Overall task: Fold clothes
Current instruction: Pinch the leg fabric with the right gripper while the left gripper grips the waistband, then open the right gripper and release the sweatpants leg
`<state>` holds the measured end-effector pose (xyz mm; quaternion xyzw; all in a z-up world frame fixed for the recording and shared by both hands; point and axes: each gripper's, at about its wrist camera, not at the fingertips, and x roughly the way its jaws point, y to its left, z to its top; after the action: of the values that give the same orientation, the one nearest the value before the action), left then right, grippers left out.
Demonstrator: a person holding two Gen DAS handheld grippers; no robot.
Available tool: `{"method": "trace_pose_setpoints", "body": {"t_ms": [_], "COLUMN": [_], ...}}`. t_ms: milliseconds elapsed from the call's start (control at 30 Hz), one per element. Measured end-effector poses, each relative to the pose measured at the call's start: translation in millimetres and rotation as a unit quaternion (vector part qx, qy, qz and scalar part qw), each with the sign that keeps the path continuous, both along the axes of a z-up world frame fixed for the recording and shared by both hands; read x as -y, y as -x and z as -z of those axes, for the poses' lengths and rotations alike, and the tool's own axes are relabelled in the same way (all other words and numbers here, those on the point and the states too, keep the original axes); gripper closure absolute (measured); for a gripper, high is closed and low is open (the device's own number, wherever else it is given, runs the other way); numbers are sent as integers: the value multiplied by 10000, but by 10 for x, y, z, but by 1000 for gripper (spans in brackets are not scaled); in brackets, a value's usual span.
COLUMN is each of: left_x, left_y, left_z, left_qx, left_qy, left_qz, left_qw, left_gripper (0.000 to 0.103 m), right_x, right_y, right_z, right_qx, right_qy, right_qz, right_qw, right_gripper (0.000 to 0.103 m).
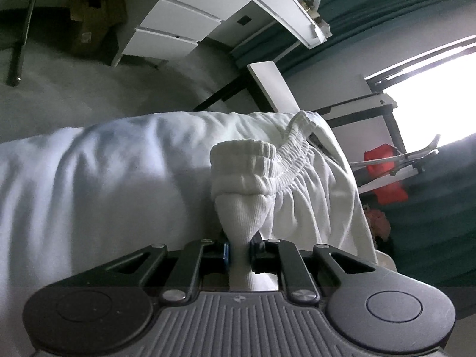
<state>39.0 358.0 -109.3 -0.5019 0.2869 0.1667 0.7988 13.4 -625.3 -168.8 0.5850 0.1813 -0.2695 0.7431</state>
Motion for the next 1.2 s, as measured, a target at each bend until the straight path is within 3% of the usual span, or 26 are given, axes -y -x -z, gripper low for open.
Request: {"method": "trace_pose_setpoints", "body": {"t_ms": [67,233,333,433,567,633,667,733,767,800,867,900,1000,1100,1200], "left_x": [32,93,117,172,149,138,156,212,250,302,427,501,765,1077,1456], "left_y": [12,105,179,169,115,94,79,49,36,41,58,70,137,202,174], "left_z": [-21,-63,-117,-172,-138,-131,-161,-233,-273,-322,-430,-488,-656,-801,-889], "left_qx": [-19,20,77,11,-166,-344,-516,-831,-959,-1027,-1129,-1170,-1103,-921,-517], "left_qy": [-99,-144,-79,-303,-393,-522,-765,-1270,-1513,-1752,-2270,-2555,-3374,-4119,-4594], "left_qz": [17,-76,-237,-210,-78,48,133,285,347,384,448,478,519,477,712], "left_qw": [9999,9999,9997,9993,9991,9980,9956,9880,9832,9784,9663,9585,9334,9053,8839], "left_gripper": [90,90,90,90,88,79,74,55,52,48,41,35,23,21,19], "right_x": [-8,-129,-298,-398,-370,-379,-382,-397,-408,-421,-500,-545,-688,-924,-1193], "right_y": [-28,177,300,291,190,182,184,162,139,118,102,79,10,-90,-188], "right_z": [-63,-404,-527,-466,-304,-302,-330,-410,-460,-512,-668,-751,-997,-1240,-1408], "right_qx": [-18,315,83,-639,-1325,-1453,-1436,-1451,-1481,-1506,-1469,-1438,-1303,-1086,-637], "right_qy": [190,632,701,641,458,420,406,509,619,733,1161,1385,2001,2597,2912], "right_qz": [-130,427,930,1232,1082,1008,975,865,790,718,679,639,507,239,-334], "right_qw": [9997,9966,9932,9882,9842,9833,9840,9843,9839,9833,9800,9778,9698,9593,9539], "right_gripper": [94,95,95,94,92,90,89,78,64,43,23,18,20,20,20]}}
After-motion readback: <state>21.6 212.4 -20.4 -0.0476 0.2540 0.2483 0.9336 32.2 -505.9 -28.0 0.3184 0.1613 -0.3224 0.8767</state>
